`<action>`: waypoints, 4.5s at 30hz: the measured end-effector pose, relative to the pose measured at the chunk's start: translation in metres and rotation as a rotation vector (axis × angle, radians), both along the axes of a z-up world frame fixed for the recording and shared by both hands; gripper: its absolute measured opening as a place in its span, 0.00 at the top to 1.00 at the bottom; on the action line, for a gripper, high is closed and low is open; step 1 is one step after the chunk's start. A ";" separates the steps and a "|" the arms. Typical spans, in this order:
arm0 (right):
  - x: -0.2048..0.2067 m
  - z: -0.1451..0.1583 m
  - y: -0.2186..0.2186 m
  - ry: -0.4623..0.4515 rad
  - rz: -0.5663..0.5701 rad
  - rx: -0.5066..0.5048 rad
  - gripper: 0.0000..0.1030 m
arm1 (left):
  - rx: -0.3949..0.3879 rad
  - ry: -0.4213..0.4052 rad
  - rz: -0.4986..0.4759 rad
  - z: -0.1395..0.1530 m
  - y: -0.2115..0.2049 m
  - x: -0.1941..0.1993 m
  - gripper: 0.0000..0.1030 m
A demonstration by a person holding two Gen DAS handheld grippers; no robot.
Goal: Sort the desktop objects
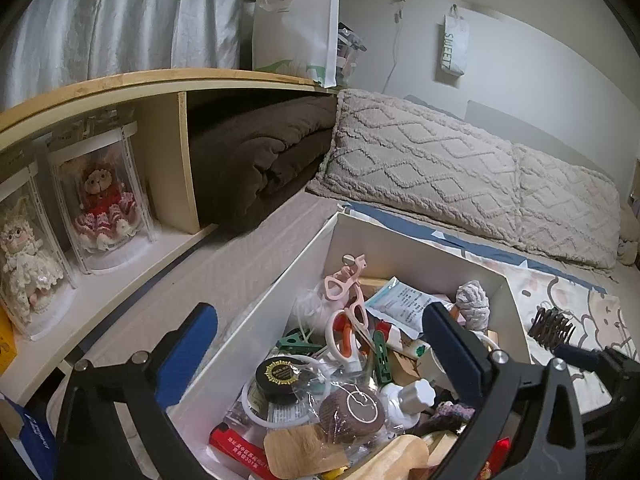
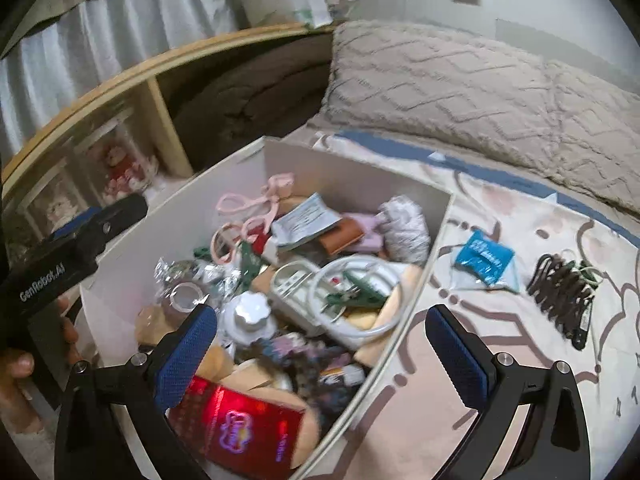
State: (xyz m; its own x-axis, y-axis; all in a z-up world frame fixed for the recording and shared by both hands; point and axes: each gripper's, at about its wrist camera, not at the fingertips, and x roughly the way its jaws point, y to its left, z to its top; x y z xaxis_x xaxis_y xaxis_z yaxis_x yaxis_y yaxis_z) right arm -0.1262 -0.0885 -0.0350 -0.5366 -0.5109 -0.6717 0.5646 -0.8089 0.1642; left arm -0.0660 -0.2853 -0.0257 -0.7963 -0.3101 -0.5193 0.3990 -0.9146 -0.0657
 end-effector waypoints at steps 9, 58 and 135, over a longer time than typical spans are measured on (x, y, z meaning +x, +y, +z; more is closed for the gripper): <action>-0.007 0.005 0.033 0.045 -0.061 -0.041 0.00 | -0.019 0.003 -0.027 0.002 0.017 -0.004 0.00; 0.039 -0.013 0.260 0.214 -0.362 0.031 0.00 | -0.070 0.065 -0.429 -0.015 0.222 -0.016 0.00; -0.181 -0.134 0.245 -0.155 -0.565 0.230 0.00 | -0.053 0.021 -0.650 -0.066 0.287 0.023 0.00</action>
State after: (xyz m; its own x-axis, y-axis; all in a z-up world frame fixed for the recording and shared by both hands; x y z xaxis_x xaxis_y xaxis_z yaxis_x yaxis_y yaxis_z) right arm -0.3073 0.1561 -0.1694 -0.5691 -0.0100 -0.8222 0.0228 -0.9997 -0.0036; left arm -0.0428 0.0017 -0.0918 -0.8403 0.2131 -0.4984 -0.2371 -0.9714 -0.0155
